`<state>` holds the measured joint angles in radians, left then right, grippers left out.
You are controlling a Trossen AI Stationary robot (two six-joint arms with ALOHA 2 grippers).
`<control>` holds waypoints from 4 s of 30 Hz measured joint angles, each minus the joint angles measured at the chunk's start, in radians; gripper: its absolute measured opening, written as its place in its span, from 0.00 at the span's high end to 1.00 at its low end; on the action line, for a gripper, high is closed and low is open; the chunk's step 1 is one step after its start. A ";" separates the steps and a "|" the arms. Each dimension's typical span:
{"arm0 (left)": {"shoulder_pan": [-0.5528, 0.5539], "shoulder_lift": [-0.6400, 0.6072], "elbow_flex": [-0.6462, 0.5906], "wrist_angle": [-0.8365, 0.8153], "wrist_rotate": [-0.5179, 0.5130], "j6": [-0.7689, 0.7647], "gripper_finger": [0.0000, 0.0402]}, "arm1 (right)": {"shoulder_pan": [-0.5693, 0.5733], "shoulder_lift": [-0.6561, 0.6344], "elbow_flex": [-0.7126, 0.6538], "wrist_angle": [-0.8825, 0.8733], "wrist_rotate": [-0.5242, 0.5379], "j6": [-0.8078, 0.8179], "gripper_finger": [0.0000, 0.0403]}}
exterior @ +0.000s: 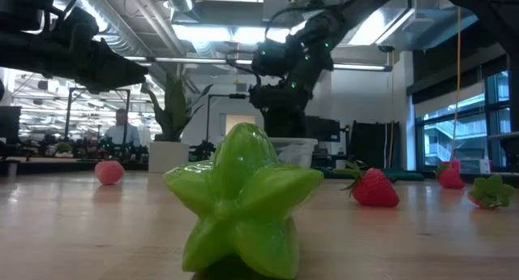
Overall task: Pick and placing Produce into tupperware
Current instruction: Put the blueberry in the transparent container
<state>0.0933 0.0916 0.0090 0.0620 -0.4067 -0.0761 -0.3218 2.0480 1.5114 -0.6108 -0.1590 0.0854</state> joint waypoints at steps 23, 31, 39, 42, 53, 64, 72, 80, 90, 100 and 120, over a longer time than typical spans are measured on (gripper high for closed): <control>0.000 0.000 0.000 0.000 0.000 0.000 0.52 | -0.071 -0.289 0.163 -0.504 0.136 -0.059 0.53; 0.000 0.000 0.000 0.000 -0.001 0.001 0.52 | -0.079 -0.648 -0.314 -0.251 0.140 -0.067 0.53; 0.000 0.000 0.000 0.000 -0.003 0.001 0.52 | -0.079 -0.840 -0.744 -0.096 0.140 -0.176 0.53; 0.000 0.000 0.000 0.000 -0.003 0.001 0.52 | -0.078 -0.858 -0.880 0.013 0.139 -0.192 0.53; 0.000 0.000 0.000 0.000 -0.003 0.001 0.52 | -0.080 -0.861 -1.080 0.309 0.165 -0.248 0.53; 0.000 0.000 0.000 0.000 -0.003 0.001 0.52 | -0.080 -0.861 -1.108 0.397 0.232 -0.256 0.53; 0.000 0.000 0.000 0.000 -0.004 0.001 0.52 | -0.081 -0.859 -1.108 0.399 0.230 -0.261 0.53; 0.000 0.000 0.000 0.000 -0.003 0.001 0.52 | -0.082 -0.848 -1.108 0.400 0.229 -0.245 0.53; 0.000 0.000 0.000 0.000 -0.003 0.001 0.52 | -0.082 -0.758 -1.108 0.464 0.229 -0.240 0.53; 0.000 0.000 0.000 0.000 -0.003 0.001 0.52 | -0.081 -0.719 -1.105 0.454 0.218 -0.199 0.63; 0.000 0.000 0.000 0.000 -0.003 0.001 0.52 | -0.081 -0.717 -1.106 0.414 0.221 -0.139 0.71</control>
<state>0.0934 0.0916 0.0087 0.0618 -0.4101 -0.0753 -0.4030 1.3312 0.4057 -0.1967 0.0616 -0.0532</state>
